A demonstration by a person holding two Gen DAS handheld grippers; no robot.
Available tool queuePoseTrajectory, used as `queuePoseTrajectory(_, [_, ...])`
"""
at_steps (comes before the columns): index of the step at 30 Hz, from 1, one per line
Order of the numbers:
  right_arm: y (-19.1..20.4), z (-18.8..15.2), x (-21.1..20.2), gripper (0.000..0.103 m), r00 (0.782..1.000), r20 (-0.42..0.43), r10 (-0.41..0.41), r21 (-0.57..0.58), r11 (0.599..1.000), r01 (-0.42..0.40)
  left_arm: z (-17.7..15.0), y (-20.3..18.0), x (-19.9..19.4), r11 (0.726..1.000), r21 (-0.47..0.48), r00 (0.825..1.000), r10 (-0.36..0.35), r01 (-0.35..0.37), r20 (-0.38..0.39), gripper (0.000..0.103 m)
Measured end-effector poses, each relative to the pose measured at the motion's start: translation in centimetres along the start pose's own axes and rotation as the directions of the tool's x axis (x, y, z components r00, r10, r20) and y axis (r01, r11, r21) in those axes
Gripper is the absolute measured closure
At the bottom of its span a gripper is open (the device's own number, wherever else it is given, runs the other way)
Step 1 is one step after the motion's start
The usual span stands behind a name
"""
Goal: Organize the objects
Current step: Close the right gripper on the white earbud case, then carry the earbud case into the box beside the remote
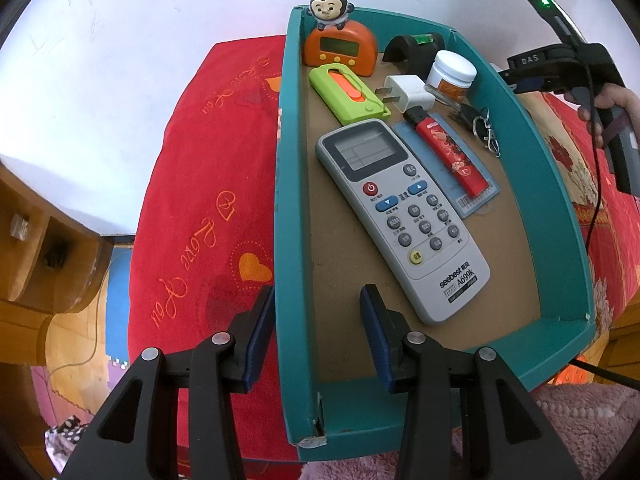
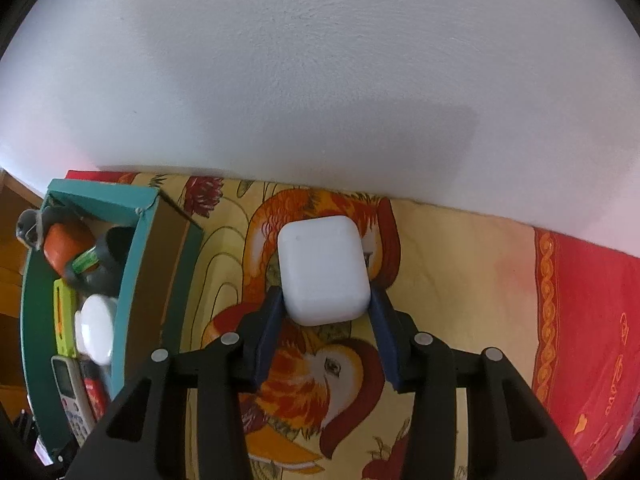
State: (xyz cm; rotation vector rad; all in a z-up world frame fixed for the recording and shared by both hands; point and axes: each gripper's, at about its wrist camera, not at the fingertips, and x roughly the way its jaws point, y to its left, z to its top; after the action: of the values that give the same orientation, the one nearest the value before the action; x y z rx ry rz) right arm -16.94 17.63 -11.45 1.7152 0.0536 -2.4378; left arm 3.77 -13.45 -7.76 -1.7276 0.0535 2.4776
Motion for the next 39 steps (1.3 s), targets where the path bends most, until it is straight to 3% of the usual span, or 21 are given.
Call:
queuePoseTrajectory(21, [-0.5, -8.0, -7.0, 0.061, 0.997, 0.061, 0.055, 0.011, 0.998, -0.056, 0.1, 0.1, 0.1, 0.999, 0.033, 1.0, -0.011, 0.011, 0.012, 0.059])
queuePoseTrajectory(29, [1.6, -10.3, -9.3, 0.061, 0.992, 0.092, 0.087, 0.005, 0.996, -0.088, 0.2, 0.2, 0.2, 0.999, 0.045, 1.0, -0.017, 0.016, 0.014, 0.059])
queuePoseTrajectory(31, [4.5, -10.7, -10.6, 0.061, 0.99, 0.107, 0.094, -0.004, 0.996, -0.094, 0.2, 0.2, 0.2, 0.999, 0.047, 1.0, -0.017, 0.017, 0.014, 0.059])
queuePoseTrajectory(39, [7.3, -11.2, -13.3, 0.061, 0.98, 0.145, 0.137, -0.073, 0.989, -0.128, 0.2, 0.2, 0.2, 0.999, 0.045, 1.0, -0.017, 0.017, 0.015, 0.059])
